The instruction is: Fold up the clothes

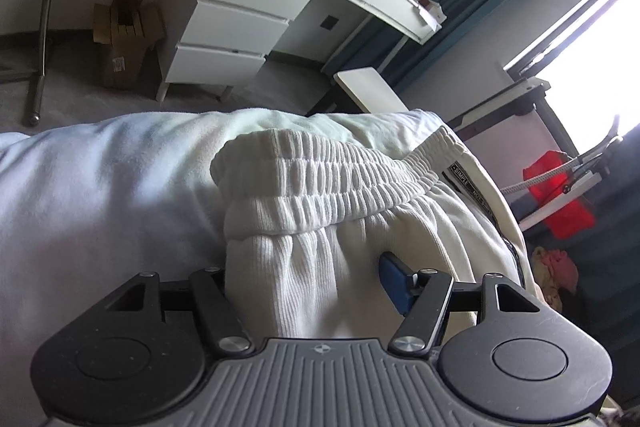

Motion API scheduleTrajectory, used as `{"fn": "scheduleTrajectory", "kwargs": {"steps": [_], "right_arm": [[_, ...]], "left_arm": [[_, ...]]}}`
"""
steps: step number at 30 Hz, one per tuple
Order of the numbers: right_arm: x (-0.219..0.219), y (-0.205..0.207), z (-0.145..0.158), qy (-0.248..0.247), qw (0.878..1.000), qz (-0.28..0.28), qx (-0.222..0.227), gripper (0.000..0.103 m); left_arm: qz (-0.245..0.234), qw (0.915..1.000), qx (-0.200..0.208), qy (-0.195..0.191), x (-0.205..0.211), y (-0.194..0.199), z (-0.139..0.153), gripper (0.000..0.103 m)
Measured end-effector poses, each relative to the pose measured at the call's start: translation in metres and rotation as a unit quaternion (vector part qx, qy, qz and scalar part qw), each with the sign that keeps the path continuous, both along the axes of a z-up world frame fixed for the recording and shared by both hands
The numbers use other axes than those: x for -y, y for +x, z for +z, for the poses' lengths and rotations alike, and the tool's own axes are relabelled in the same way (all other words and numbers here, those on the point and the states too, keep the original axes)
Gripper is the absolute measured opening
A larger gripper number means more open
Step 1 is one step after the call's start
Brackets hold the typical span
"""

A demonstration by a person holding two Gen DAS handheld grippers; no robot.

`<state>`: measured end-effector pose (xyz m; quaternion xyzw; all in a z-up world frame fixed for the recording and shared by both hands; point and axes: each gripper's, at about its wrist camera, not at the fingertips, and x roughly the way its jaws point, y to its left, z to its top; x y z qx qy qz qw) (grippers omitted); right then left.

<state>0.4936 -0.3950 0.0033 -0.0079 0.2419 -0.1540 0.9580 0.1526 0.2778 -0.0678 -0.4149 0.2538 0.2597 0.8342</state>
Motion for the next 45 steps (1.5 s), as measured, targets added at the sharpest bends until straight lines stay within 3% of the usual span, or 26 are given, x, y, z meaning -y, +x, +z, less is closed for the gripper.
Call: {"fn": "scheduleTrajectory", "kwargs": {"steps": [1,3,5,6,12,15,20,24,26,27,30,31,33,34,35,40,45], "right_arm": [[0.005,-0.002,-0.009,0.022,1.0,0.001,-0.008,0.009],[0.006,-0.016,-0.018,0.045,0.999,0.0,-0.02,0.025],[-0.001,-0.031,-0.022,0.065,0.997,0.003,-0.032,0.07],[-0.001,-0.04,-0.02,0.081,0.996,0.009,-0.036,0.076],[0.003,-0.113,-0.017,0.199,0.979,0.036,-0.025,0.079],[-0.002,-0.163,-0.013,0.235,0.971,0.048,0.008,0.079],[-0.026,-0.187,-0.03,0.249,0.961,0.114,-0.039,0.081],[-0.046,-0.206,-0.043,0.258,0.948,0.167,-0.076,0.08],[-0.067,-0.19,-0.053,0.246,0.941,0.199,-0.116,0.075],[-0.079,-0.181,-0.058,0.226,0.944,0.206,-0.127,0.075],[-0.096,-0.159,-0.074,0.229,0.944,0.192,-0.137,0.075],[-0.097,-0.154,-0.079,0.251,0.94,0.189,-0.13,0.071],[-0.1,-0.154,-0.087,0.258,0.939,0.188,-0.124,0.046],[-0.103,-0.154,-0.09,0.254,0.942,0.186,-0.121,0.022],[-0.102,-0.159,-0.09,0.254,0.943,0.184,-0.114,0.01],[-0.079,-0.212,-0.058,0.281,0.943,0.172,-0.035,0.006],[-0.052,-0.262,-0.009,0.253,0.959,0.126,0.021,0.006]], "left_arm": [[0.002,1.0,0.0,0.003,0.002,0.0,0.0,0.066],[0.005,1.0,-0.001,0.008,0.007,0.0,0.001,0.066],[-0.001,0.9999,-0.004,0.01,0.01,-0.001,0.001,0.066],[-0.014,0.9999,-0.004,0.007,0.01,-0.001,0.002,0.068],[-0.04,0.9985,0.0,-0.037,0.006,-0.014,0.002,0.07],[-0.048,0.997,0.001,-0.061,0.003,-0.023,0.002,0.069],[-0.061,0.9931,0.004,-0.1,-0.002,-0.037,0.001,0.07],[-0.06,0.9931,-0.004,-0.101,0.005,-0.04,-0.003,0.07],[-0.059,0.9937,-0.011,-0.094,0.012,-0.039,-0.007,0.07],[-0.059,0.9941,-0.014,-0.091,0.015,-0.038,-0.009,0.07],[-0.075,0.9955,-0.021,-0.054,0.031,-0.028,-0.01,0.074],[-0.078,0.9958,-0.022,-0.042,0.035,-0.024,-0.011,0.075],[-0.08,0.9961,-0.024,-0.028,0.041,-0.019,-0.012,0.08],[-0.08,0.9962,-0.024,-0.026,0.042,-0.017,-0.012,0.08],[-0.079,0.9963,-0.023,-0.023,0.043,-0.016,-0.013,0.08],[-0.074,0.9971,-0.016,-0.014,0.046,-0.01,-0.016,0.081],[-0.063,0.997,-0.004,-0.046,0.037,-0.017,-0.019,0.079]]}}
